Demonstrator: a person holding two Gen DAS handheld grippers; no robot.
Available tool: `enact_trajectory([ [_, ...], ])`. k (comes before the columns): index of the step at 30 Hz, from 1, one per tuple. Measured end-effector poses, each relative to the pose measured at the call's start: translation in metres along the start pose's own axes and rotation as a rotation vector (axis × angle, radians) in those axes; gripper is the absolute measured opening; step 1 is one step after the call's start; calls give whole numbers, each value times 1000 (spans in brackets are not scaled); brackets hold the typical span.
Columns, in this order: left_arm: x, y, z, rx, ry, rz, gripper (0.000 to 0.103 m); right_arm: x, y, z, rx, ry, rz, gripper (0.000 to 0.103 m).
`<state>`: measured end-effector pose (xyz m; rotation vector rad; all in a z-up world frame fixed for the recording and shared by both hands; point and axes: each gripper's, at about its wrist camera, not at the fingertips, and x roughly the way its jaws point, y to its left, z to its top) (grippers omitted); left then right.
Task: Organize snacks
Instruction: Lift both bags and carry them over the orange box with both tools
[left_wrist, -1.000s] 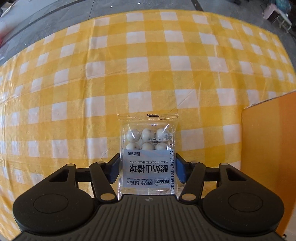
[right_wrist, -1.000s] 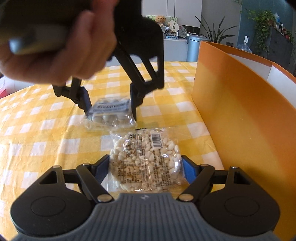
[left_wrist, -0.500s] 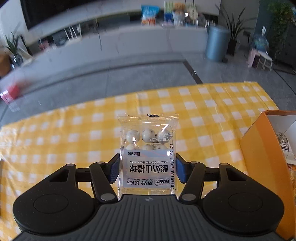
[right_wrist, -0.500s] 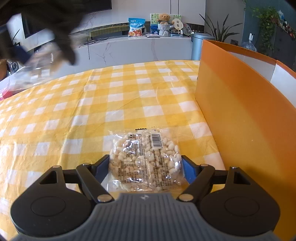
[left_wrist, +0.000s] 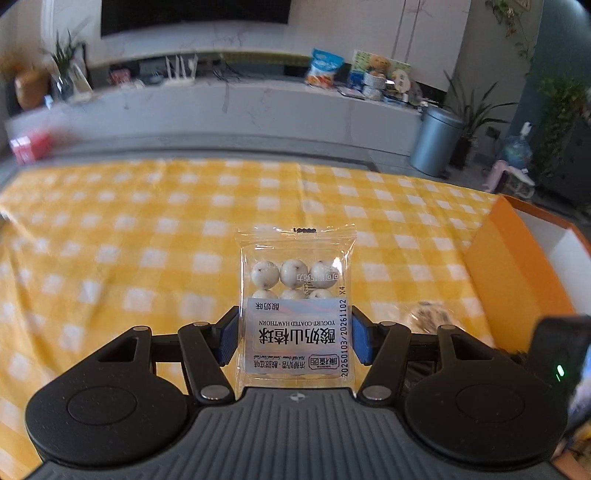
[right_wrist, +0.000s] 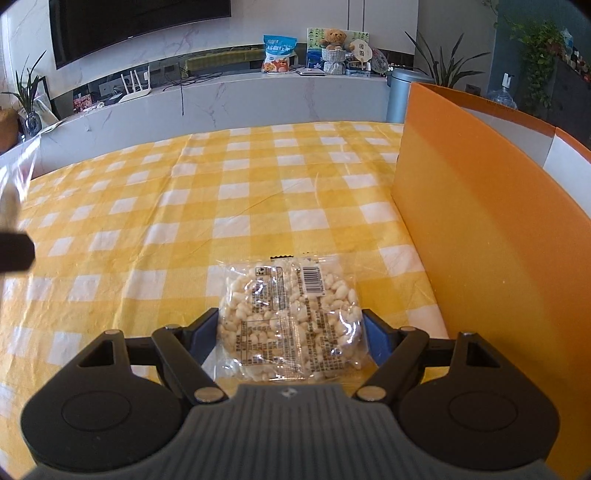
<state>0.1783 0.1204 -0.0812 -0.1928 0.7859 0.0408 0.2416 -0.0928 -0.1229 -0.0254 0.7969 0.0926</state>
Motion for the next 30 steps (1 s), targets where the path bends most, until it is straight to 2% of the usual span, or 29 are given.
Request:
enact_trajectory([
  [3, 1, 6, -5, -29, 11, -67, 68, -1, -5, 2, 19, 11, 21, 78],
  [7, 5, 9, -8, -13, -5, -62, 68, -3, -13, 4, 67, 23, 54, 78],
  [11, 10, 18, -10, -42, -31, -74, 68, -9, -9, 1, 23, -2, 38, 78],
  [19, 7, 34, -21, -101, -53, -64, 68, -37, 4, 0, -64, -103, 79, 78],
  [24, -2, 39, -21, -129, -97, -82, 68, -55, 6, 2, -56, -141, 170, 78],
  [30, -22, 37, -15, -147, -155, -94, 68, -84, 4, 11, -48, -256, 217, 78],
])
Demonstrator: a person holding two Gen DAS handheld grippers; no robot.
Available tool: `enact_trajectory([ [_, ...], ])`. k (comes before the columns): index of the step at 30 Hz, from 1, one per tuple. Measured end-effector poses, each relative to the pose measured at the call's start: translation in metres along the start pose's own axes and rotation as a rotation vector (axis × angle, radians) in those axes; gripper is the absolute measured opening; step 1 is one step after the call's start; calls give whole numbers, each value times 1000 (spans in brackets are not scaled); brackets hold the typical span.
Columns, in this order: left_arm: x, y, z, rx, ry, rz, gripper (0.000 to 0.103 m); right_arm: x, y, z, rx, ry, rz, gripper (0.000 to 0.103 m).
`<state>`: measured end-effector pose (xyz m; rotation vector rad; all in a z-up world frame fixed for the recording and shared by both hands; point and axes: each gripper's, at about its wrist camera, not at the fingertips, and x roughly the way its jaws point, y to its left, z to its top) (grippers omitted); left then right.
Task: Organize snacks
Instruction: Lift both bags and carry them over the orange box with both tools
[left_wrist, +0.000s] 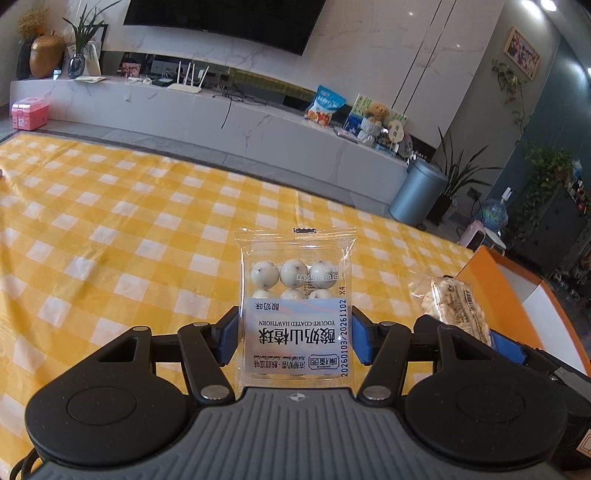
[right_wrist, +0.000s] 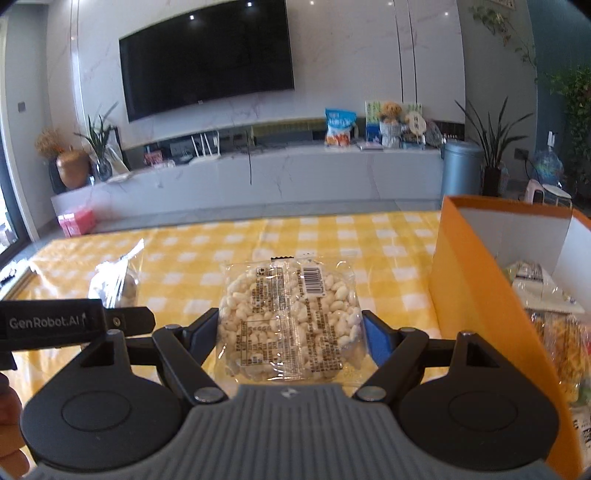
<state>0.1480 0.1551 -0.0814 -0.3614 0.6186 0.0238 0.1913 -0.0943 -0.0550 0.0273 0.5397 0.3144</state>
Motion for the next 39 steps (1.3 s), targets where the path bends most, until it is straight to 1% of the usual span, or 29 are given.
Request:
enact_trajectory([
  [5, -21, -7, 8, -5, -58, -11, 68, -18, -6, 12, 15, -70, 19, 78],
  [8, -33, -16, 13, 36, -69, -11, 68, -31, -11, 21, 19, -122, 24, 78],
  [10, -41, -20, 15, 33, -91, -14, 68, -38, -15, 26, 27, -150, 29, 78],
  [13, -52, -28, 21, 34, -109, -37, 68, -49, -28, 34, 56, -178, 41, 78],
  [15, -60, -37, 24, 48, -128, -50, 68, -56, -38, 41, 63, -178, 61, 78],
  [17, -67, -47, 26, 63, -148, -68, 68, -63, -48, 48, 20, -141, 124, 78],
  [18, -70, -50, 27, 62, -154, -79, 68, -67, -53, 51, 3, -128, 145, 78],
  [19, -71, -54, 27, 57, -154, -91, 68, -72, -60, 53, 4, -123, 148, 78],
  [22, -69, -65, 26, 47, -134, -142, 68, -83, -97, 60, 99, -117, 144, 78],
  [26, -56, -81, 23, 46, -105, -194, 68, -85, -152, 59, 258, -112, 103, 78],
  [29, -40, -95, 22, 43, -58, -227, 68, -75, -181, 49, 372, -78, 74, 78],
  [31, -31, -107, 22, 31, -30, -274, 68, -69, -195, 42, 431, -63, 21, 78],
  [34, -17, -133, 21, 46, -12, -355, 68, -67, -203, 40, 428, -65, -89, 78],
  [36, -3, -155, 17, 82, 18, -396, 68, -70, -206, 38, 433, -79, -119, 78],
  [39, 22, -181, 9, 88, 100, -467, 68, -76, -212, 37, 452, -115, -144, 78],
])
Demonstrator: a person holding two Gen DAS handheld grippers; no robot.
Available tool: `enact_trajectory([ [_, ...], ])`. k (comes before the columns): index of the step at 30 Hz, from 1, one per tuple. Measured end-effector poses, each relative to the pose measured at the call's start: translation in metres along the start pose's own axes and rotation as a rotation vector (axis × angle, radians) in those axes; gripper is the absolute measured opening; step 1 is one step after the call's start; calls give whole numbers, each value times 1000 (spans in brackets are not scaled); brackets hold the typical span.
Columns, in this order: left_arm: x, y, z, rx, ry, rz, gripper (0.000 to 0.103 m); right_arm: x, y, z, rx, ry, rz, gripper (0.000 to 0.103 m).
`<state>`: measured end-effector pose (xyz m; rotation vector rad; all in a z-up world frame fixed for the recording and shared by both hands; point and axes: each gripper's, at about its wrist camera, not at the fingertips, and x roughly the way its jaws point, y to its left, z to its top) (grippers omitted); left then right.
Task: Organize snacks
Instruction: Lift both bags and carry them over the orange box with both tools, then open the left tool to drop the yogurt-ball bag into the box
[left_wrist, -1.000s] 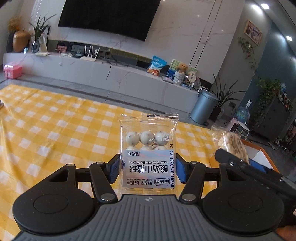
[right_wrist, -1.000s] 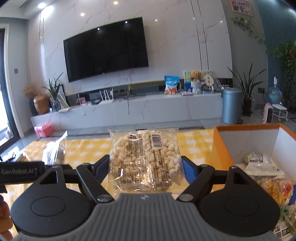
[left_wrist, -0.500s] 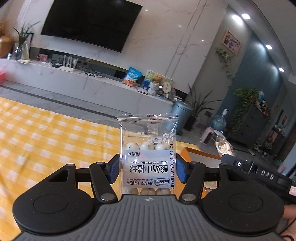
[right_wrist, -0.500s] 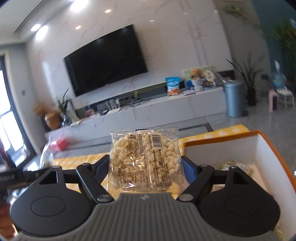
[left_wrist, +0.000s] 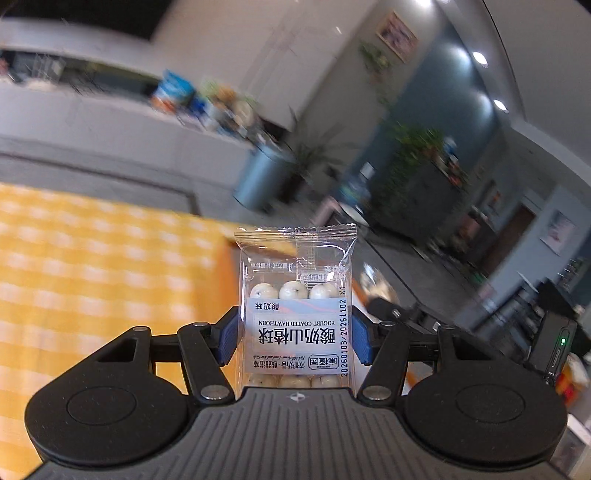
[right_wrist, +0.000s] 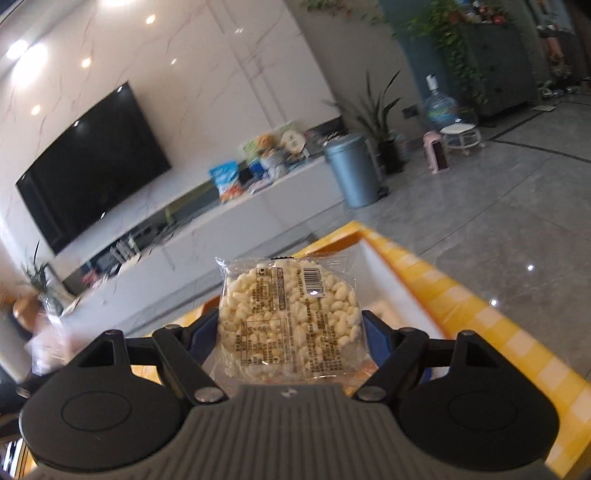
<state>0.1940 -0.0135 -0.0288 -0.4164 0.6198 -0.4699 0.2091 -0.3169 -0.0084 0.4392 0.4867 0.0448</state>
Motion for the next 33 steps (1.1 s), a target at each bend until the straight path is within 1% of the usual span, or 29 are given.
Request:
enact_trajectory([
  [2, 24, -5, -1, -12, 44, -33, 68, -2, -7, 2, 1, -8, -7, 78],
  [4, 45, -9, -1, -2, 70, -20, 68, -1, -12, 2, 17, -21, -44, 78],
  [5, 55, -11, -1, 11, 80, 3, 68, 0, -14, 3, 26, -35, -48, 78],
  [7, 74, -16, -2, 42, 100, 66, 68, 1, -19, 4, 62, -54, -25, 78],
  [10, 97, -21, -5, 63, 125, 106, 68, -1, -25, 5, 92, -70, 5, 78],
  [12, 109, -22, -6, 63, 141, 123, 68, 0, -27, 6, 100, -67, 10, 78],
  [14, 122, -23, -5, 71, 155, 166, 68, 3, -29, 6, 113, -59, 5, 78],
  [17, 132, -26, -3, 101, 143, 235, 69, 5, -29, 8, 119, -54, -7, 78],
  [18, 134, -26, -2, 110, 138, 249, 69, 5, -30, 8, 122, -54, -9, 78],
  [19, 135, -27, -2, 108, 136, 263, 73, 6, -30, 9, 126, -54, -10, 78],
  [20, 135, -27, -1, 105, 132, 263, 80, 6, -29, 10, 130, -54, -11, 78],
  [22, 135, -26, 1, 114, 144, 239, 88, 6, -30, 10, 135, -53, -12, 78],
  [24, 131, -25, 4, 123, 155, 233, 88, 7, -29, 9, 135, -51, -13, 78],
  [26, 122, -25, 6, 130, 142, 251, 88, 9, -28, 10, 134, -49, -13, 78],
  [28, 111, -27, 6, 166, 138, 270, 87, 8, -26, 9, 134, -51, -16, 78],
  [30, 94, -29, 3, 216, 132, 244, 86, 8, -27, 8, 136, -55, -17, 78],
  [31, 87, -30, 1, 228, 122, 261, 91, 8, -28, 7, 137, -56, -15, 78],
  [33, 74, -36, -7, 264, 86, 341, 91, 7, -28, 7, 136, -58, -17, 78],
])
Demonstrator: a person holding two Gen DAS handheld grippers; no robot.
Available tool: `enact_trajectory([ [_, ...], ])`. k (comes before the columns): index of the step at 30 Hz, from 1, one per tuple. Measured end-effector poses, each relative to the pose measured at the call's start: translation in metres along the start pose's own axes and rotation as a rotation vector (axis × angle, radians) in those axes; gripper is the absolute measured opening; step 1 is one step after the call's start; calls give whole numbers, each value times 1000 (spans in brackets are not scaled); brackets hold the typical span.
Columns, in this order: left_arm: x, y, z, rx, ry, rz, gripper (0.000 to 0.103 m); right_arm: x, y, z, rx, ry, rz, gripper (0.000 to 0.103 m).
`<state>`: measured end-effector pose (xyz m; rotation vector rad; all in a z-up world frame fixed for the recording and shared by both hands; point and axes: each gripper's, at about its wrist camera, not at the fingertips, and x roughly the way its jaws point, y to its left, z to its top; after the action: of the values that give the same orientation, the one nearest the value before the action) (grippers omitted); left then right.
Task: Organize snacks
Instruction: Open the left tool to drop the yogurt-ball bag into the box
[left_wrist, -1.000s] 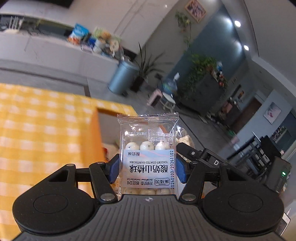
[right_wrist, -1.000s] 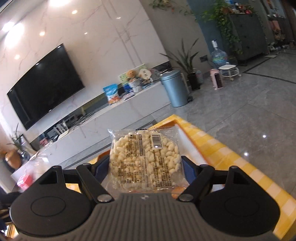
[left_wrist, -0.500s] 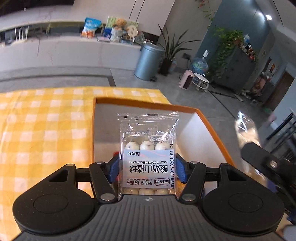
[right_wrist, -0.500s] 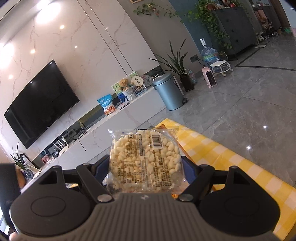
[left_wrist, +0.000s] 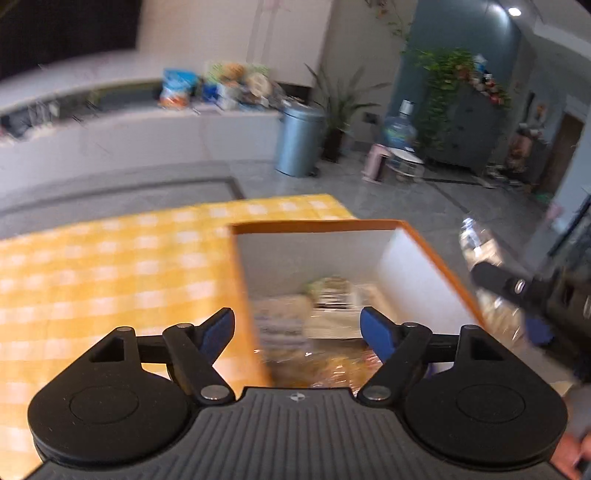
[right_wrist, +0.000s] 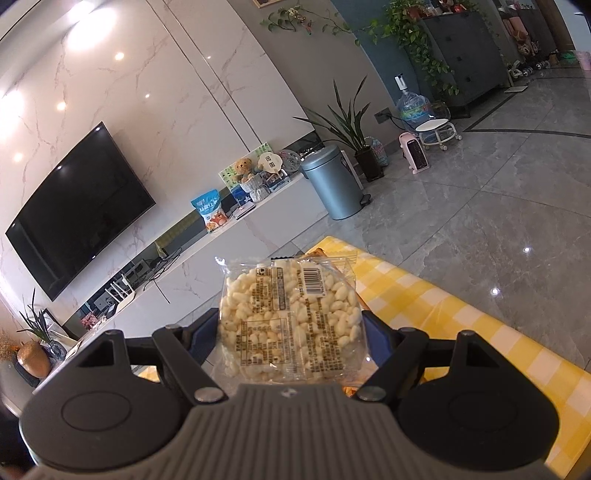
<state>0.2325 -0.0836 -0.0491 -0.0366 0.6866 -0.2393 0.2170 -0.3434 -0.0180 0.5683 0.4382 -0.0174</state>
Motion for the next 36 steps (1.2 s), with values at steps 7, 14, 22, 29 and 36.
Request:
enact_trajectory([
  [7, 16, -19, -19, 136, 81, 126, 85, -2, 1, -1, -11, -6, 1, 78],
  [14, 38, -17, -25, 114, 141, 171, 21, -2, 2, -1, -35, 4, -3, 78],
  [22, 27, -23, -40, 161, 115, 174, 12, -1, 4, -2, -48, 8, -1, 78],
  [29, 14, -13, -42, 173, 135, 150, 15, 2, 19, -8, -172, 65, 64, 78],
  [36, 0, -5, -51, 156, 143, 187, 13, 8, 36, -17, -267, 114, 91, 78],
])
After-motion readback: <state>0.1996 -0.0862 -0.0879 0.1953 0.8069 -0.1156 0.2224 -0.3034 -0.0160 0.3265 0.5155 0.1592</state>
